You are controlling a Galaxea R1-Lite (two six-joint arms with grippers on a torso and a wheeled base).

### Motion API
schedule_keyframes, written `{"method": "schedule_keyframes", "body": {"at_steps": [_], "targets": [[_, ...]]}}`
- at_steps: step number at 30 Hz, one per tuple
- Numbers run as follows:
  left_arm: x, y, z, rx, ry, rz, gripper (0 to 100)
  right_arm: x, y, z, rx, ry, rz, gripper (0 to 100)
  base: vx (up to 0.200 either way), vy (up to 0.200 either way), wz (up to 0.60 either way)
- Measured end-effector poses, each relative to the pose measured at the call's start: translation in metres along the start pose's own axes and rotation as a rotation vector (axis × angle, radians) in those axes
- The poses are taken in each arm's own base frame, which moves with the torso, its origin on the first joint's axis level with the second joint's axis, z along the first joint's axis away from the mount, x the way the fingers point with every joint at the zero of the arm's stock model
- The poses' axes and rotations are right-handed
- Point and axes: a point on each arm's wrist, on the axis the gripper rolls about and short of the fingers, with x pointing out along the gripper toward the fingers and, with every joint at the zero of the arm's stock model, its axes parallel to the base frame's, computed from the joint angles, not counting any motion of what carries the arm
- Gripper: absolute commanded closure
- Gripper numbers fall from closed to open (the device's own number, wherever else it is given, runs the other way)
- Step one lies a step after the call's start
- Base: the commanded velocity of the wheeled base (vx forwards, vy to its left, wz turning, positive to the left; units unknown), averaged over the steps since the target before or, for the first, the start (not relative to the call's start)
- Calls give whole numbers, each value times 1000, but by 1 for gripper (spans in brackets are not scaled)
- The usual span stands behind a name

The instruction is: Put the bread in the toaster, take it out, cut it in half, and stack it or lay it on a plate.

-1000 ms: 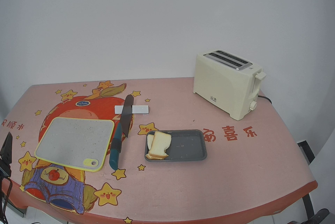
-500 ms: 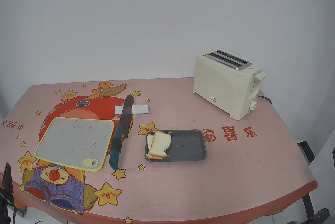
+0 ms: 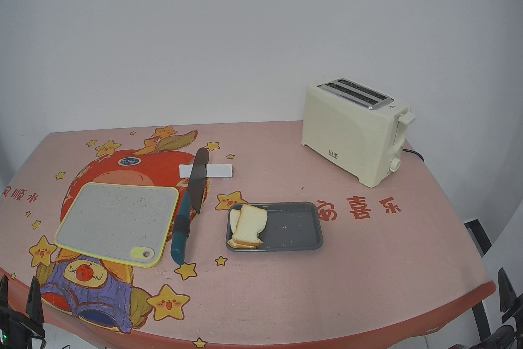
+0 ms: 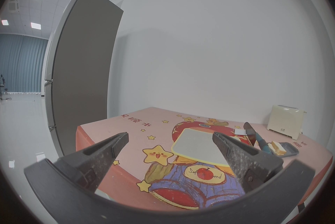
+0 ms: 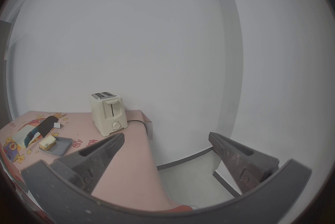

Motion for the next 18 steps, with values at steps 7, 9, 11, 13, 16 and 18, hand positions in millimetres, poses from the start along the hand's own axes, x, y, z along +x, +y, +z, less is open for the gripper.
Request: {"method": "schedule_keyframes", "body": {"at_steps": [7,9,11,13,16,18], "targets": [[-1,-4,-1,7,16,-175,0,-2,0,-7,34,-38,24,0,0,0,0],[-1,-5,-1,10,24,-245,0,-3,0,-8,35,-42,31,0,0,0,0],[-1,-7,-1,17,32,-304,0,-3,1,-8,36,-44,46,0,0,0,0],[-1,-7,-2,20,35,-326,0,-3,1,-9,36,-46,60,0,0,0,0],[-1,-6,-2,16,33,-273,0,-3,1,-9,36,-44,73,0,0,0,0],[-1,-6,-2,10,27,-210,0,-3,1,-10,37,-42,76,0,0,0,0]]}}
